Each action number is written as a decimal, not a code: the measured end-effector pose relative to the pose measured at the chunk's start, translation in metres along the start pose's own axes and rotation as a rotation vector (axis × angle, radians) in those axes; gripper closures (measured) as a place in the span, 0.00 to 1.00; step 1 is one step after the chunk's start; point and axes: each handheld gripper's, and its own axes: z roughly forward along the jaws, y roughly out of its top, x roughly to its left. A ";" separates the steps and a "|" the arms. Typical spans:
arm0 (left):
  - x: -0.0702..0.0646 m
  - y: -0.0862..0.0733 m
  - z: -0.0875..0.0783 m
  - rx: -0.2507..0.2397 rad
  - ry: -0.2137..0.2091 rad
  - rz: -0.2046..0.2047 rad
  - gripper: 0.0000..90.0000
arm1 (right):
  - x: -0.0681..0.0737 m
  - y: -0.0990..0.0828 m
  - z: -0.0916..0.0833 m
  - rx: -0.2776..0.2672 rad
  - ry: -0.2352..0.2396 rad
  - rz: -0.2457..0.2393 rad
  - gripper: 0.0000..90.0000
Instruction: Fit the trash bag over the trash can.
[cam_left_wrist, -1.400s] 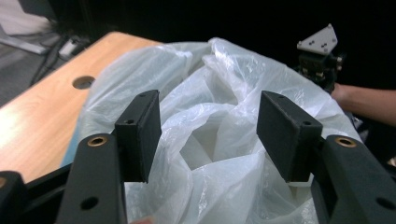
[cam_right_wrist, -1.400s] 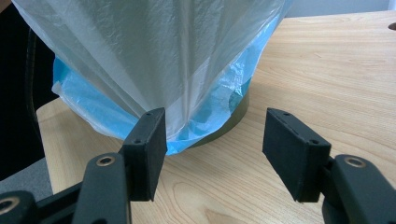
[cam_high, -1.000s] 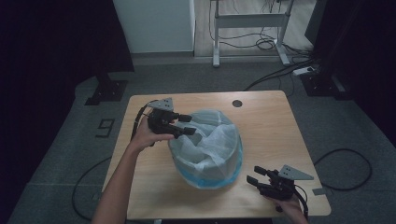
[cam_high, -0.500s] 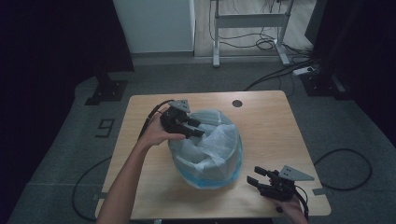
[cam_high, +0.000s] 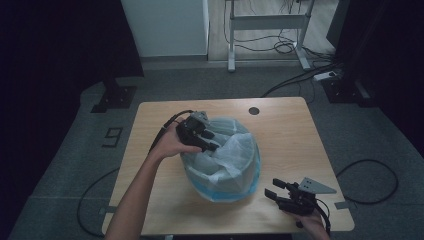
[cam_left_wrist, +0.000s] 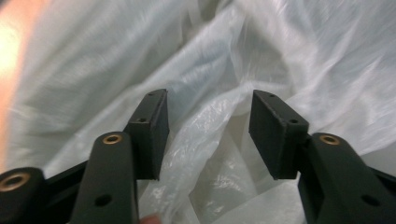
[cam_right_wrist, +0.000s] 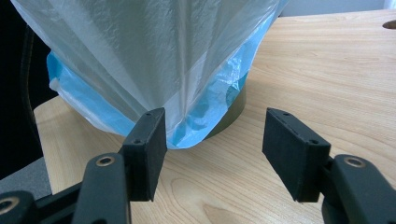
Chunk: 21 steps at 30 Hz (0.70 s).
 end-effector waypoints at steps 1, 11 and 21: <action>0.000 0.000 -0.004 -0.032 -0.004 -0.005 0.52 | 0.000 0.000 -0.001 -0.003 0.000 0.002 0.43; -0.004 0.008 -0.014 -0.157 -0.052 0.004 0.50 | 0.001 0.000 0.000 -0.001 -0.001 0.000 0.43; -0.006 0.019 -0.004 -0.166 -0.076 0.016 0.48 | -0.001 0.000 -0.001 0.002 -0.006 0.003 0.43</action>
